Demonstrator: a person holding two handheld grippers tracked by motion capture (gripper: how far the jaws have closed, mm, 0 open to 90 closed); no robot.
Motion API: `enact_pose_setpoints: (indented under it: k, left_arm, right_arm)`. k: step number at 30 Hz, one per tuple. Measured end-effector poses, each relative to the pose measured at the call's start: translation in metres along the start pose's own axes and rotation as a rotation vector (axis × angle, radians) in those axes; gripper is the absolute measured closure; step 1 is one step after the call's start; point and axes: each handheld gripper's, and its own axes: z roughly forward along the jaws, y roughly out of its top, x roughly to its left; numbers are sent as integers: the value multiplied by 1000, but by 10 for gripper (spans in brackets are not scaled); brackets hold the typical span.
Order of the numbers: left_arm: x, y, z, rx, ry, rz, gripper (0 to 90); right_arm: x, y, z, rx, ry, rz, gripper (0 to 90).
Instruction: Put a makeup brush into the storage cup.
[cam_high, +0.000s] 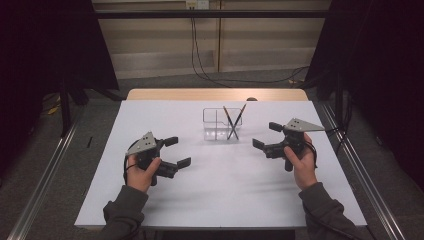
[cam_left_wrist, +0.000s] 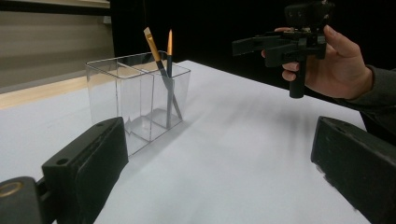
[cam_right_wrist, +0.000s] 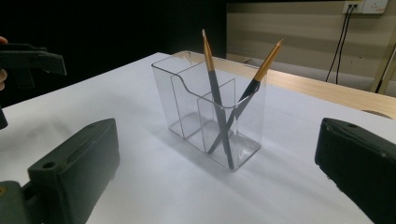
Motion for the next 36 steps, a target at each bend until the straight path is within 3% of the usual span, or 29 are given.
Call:
enact_pose_setpoints:
  k: [22, 36]
  left_arm:
    - [1, -1, 2, 1, 2, -5, 37]
    - [2, -2, 1, 7, 3, 2, 37]
  right_arm:
    - [-2, -12, -20, 31, -3, -6, 0]
    - [1, -12, -32, 12, 4, -3, 0]
